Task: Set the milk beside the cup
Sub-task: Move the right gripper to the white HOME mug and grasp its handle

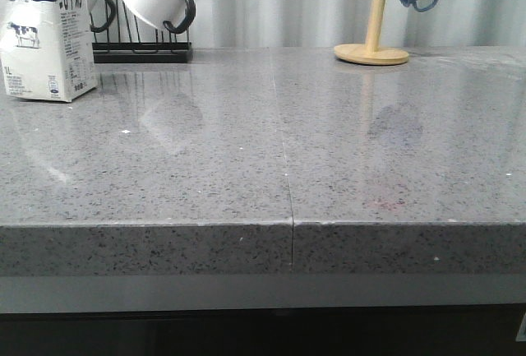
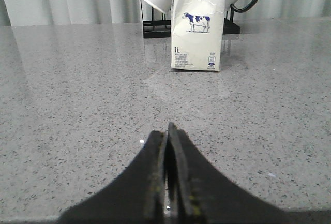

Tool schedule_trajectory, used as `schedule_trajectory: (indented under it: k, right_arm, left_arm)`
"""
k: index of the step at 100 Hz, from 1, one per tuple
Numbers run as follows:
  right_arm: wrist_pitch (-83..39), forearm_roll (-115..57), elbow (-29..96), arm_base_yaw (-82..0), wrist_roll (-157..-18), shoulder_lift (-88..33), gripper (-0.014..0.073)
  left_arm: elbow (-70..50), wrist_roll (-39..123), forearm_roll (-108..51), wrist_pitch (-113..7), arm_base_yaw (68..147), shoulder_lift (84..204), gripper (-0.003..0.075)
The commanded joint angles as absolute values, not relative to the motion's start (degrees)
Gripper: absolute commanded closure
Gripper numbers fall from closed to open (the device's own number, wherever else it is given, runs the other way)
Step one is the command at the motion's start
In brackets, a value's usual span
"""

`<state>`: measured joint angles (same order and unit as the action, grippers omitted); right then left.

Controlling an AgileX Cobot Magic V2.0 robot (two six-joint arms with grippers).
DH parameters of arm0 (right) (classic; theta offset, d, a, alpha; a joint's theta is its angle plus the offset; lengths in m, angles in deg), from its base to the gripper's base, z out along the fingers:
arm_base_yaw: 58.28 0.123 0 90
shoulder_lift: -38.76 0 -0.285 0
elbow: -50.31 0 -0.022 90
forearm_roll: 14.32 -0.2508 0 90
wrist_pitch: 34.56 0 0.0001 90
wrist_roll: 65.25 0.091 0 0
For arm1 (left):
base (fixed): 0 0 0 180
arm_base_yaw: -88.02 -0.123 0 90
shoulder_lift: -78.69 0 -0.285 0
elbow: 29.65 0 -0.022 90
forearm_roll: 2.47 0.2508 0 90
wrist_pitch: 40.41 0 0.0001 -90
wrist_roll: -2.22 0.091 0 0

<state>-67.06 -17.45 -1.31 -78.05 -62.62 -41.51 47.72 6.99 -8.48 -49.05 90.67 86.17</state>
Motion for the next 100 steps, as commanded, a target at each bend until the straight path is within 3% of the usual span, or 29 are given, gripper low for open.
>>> schedule_trajectory:
  k: [1, 38, 100]
  right_arm:
    - [-74.3, -15.4, 1.1, -78.3, -63.3, -42.5, 0.0273]
    - [-81.8, -13.2, 1.4, -76.7, -63.2, -51.0, 0.0273]
    - [-81.1, -12.9, 14.0, -76.3, -61.3, -63.8, 0.0274]
  left_arm:
    - [50.1, 6.5, -9.0, -44.2, 90.6, 84.3, 0.0741]
    - [50.1, 6.5, -9.0, -44.2, 90.6, 84.3, 0.0741]
    - [50.1, 6.5, -9.0, -44.2, 90.6, 84.3, 0.0741]
